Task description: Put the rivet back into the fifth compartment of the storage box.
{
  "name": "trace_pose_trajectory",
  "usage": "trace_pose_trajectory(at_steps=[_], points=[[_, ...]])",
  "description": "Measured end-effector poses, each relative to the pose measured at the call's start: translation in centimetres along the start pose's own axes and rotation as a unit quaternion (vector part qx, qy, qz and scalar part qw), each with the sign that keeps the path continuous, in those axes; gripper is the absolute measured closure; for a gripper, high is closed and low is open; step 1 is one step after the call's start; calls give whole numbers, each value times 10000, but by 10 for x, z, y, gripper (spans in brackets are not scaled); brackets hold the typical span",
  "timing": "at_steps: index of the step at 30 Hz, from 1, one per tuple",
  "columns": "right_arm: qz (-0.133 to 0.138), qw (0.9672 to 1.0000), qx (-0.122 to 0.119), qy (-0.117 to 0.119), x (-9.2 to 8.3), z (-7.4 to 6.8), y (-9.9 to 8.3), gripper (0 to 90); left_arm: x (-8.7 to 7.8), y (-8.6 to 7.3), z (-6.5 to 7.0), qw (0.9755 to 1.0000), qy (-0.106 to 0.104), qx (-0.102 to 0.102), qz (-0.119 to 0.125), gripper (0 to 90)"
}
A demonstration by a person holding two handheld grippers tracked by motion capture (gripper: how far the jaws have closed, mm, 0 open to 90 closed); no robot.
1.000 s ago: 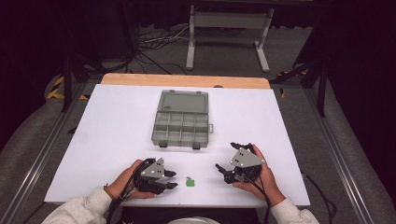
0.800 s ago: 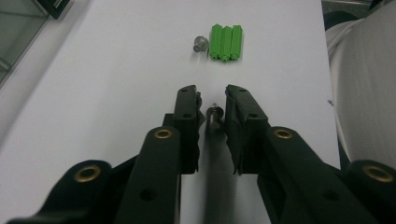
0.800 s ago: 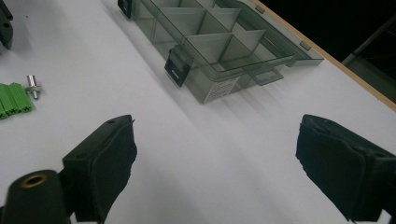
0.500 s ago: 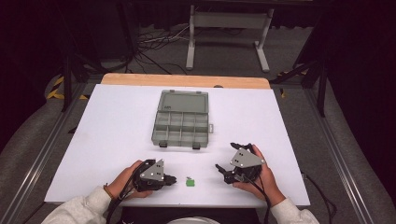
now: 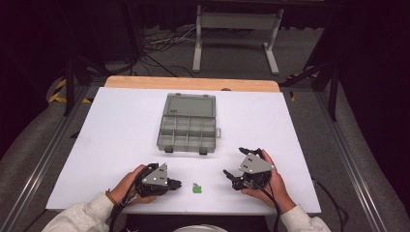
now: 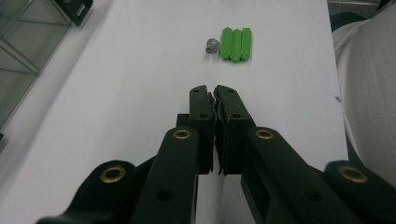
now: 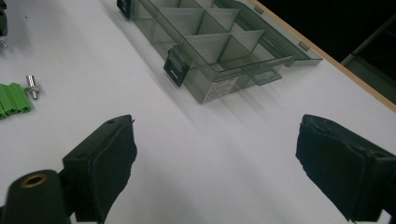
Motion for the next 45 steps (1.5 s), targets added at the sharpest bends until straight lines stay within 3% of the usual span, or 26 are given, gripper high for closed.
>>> trace_pose_trajectory(at_steps=[27, 45], points=[[21, 10000, -18, -10, -1, 0, 1, 125, -16, -2, -17, 9993, 324, -109, 171, 865], [66, 10000, 13, -29, -2, 1, 2, 121, -26, -3, -29, 9977, 468, -311, 389, 865]])
Point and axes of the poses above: each handheld gripper's, and its own axes: x roughly forward along the jaws, y roughly out of its top, z roughly to its right, the point moved 8 cm from there along x, roughly forward along the jaws, and after that the axes turned 9 degrees about -z, right-handed, at the moved point
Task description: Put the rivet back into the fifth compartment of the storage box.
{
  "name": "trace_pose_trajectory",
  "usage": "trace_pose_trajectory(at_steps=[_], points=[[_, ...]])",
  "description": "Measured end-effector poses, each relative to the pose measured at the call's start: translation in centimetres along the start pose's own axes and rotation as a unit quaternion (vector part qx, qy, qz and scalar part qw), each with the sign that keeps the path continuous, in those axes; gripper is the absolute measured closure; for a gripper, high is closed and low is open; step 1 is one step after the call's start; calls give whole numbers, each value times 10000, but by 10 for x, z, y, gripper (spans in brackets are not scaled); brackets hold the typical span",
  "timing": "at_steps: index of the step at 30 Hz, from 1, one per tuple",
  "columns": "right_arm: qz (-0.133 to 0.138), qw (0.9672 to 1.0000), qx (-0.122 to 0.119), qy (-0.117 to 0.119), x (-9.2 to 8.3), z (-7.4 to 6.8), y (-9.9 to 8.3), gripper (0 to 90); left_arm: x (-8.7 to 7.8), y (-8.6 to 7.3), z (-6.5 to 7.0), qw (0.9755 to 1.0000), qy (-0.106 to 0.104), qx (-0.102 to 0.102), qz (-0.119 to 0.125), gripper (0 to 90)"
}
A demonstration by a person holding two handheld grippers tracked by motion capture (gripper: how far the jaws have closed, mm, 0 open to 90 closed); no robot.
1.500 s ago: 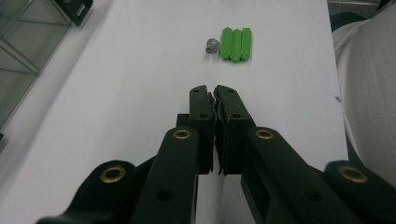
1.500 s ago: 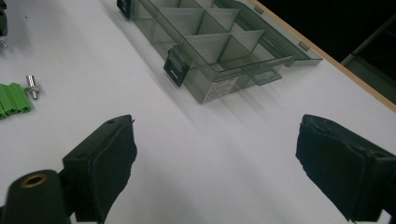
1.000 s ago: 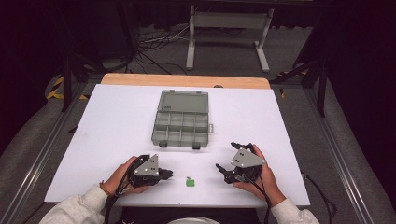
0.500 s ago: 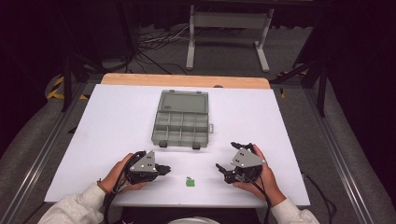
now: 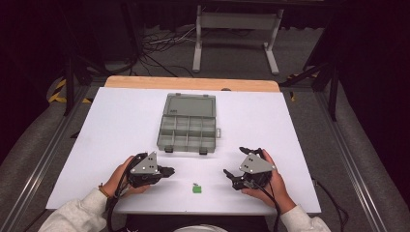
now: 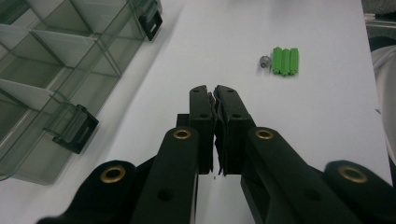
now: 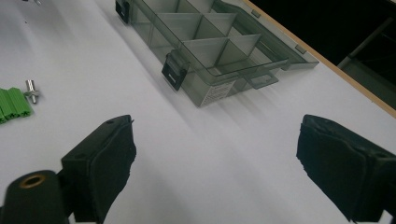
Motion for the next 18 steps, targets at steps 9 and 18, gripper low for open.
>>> trace_pose_trajectory(at_steps=[9, 18], points=[[3, 10000, 3, -7, 0, 0, 0, 120, -8, 2, -10, 9998, 179, -38, 116, 865], [5, 10000, 2, -5, 0, 0, 0, 120, -15, 3, -21, 9991, 338, -129, 217, 865]])
Point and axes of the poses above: each handheld gripper's, and its own axes: x roughly forward along the jaws, y roughly out of its top, z roughly to its right, the point moved 8 cm from there along x, roughly forward along the jaws, and after that the axes turned 9 degrees about -z, right-handed, at the moved point
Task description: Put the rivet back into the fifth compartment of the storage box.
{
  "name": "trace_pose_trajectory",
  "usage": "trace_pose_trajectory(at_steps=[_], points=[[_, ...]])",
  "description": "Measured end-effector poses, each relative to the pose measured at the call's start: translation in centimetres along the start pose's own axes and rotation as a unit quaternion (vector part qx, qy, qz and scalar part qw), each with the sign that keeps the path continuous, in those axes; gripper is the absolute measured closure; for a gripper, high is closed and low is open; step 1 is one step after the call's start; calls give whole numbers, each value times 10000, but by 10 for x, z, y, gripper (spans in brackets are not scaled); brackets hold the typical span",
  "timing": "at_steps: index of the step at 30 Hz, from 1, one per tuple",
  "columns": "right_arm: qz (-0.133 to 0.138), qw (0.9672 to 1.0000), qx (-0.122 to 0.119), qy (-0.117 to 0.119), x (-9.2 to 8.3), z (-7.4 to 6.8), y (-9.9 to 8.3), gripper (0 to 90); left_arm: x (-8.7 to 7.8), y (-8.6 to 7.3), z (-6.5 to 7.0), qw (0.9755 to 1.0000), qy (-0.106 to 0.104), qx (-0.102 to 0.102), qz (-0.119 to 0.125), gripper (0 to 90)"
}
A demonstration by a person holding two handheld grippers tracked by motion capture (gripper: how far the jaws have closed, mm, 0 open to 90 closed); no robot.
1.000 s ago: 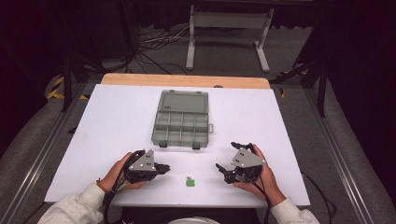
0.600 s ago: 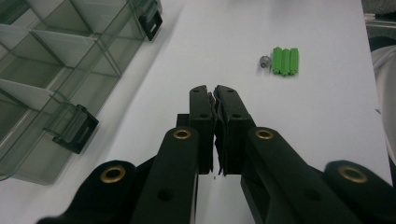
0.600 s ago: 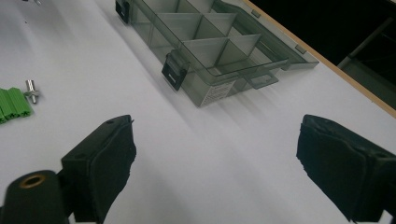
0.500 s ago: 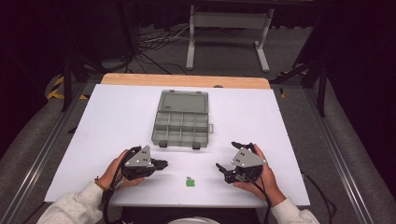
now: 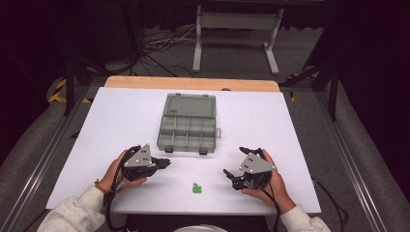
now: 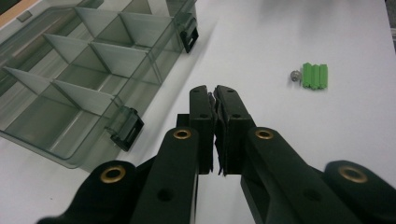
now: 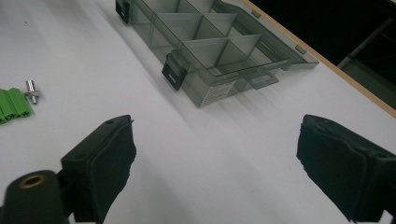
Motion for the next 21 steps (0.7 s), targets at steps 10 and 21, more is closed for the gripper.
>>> trace_pose_trajectory(at_steps=[10, 21], points=[[-40, 10000, -11, -7, 1, 0, 0, 120, -4, 5, -9, 9998, 120, -64, 112, 865], [-8, 10000, 38, 24, 1, 0, 0, 112, -8, 14, -19, 9993, 245, -116, 252, 865]])
Point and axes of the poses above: each handheld gripper's, and its own axes: x roughly forward along the jaws, y roughly out of its top, z roughly to its right, the point moved 8 cm from there along x, roughly forward along the jaws, and after that the axes turned 9 degrees about -z, right-handed, at the moved point
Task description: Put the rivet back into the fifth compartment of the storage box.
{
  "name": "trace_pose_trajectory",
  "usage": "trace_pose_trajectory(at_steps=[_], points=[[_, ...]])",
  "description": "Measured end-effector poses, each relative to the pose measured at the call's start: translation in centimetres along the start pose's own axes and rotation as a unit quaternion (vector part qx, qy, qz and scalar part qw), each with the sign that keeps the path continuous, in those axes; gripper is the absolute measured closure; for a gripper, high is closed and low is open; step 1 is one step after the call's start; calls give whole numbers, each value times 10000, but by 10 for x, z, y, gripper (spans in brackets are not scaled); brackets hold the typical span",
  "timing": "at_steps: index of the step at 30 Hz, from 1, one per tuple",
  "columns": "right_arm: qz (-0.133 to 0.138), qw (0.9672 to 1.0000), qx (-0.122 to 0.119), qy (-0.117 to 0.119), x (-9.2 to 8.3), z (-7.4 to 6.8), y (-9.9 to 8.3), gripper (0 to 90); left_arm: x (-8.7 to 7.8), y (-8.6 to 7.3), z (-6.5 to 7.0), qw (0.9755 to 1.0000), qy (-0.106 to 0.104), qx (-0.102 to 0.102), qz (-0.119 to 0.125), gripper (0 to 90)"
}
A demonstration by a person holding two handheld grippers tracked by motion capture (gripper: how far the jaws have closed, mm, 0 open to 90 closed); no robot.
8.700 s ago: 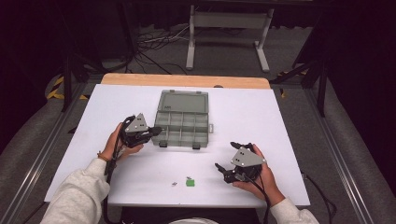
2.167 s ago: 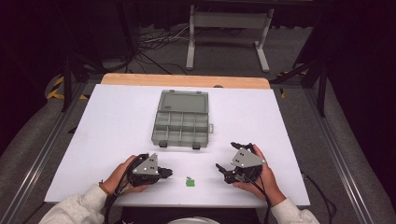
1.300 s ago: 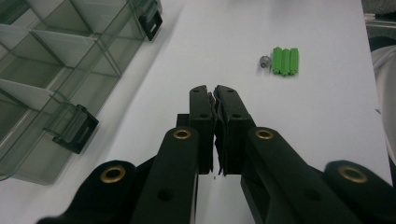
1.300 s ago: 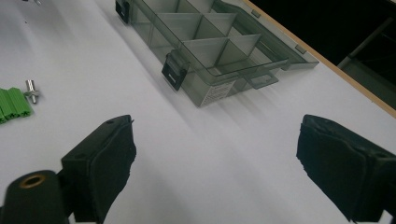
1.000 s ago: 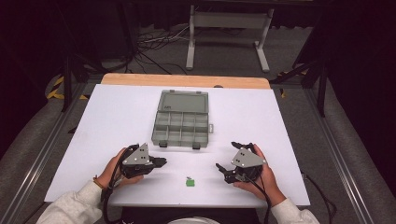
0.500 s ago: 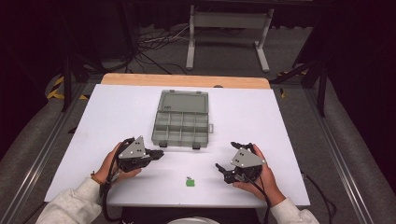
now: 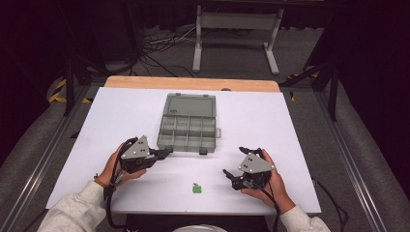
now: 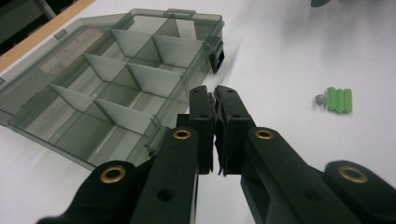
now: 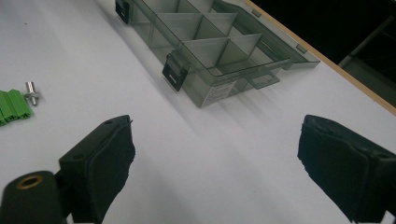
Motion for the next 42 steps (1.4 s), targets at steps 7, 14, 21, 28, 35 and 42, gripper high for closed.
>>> trace_pose_trajectory(at_steps=[7, 14, 21, 28, 35, 42], points=[[5, 10000, 39, -30, 0, 2, 0, 98, -2, 5, -7, 9999, 72, -46, 77, 865], [58, 9998, 134, -97, 0, 4, 0, 76, -1, 9, -15, 9998, 118, -69, 118, 865], [68, 9998, 175, -89, 0, 4, 1, 72, 1, 11, -21, 9998, 167, -84, 121, 865], [43, 9998, 144, -116, 0, 4, 0, 72, 4, 12, -30, 9995, 226, -180, 99, 865], [18, 9999, 107, -116, 1, 4, 0, 73, 9, 13, -38, 9993, 264, -244, 92, 865], [1, 9999, 78, -111, 1, 3, -1, 74, 13, 12, -46, 9990, 315, -314, 55, 865]])
Point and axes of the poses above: each handheld gripper's, and its own axes: x roughly forward along the jaws, y roughly out of its top, z roughly to its right, the point moved 8 cm from there along x, roughly forward along the jaws, and after that the axes turned 9 degrees about -z, right-handed, at the moved point
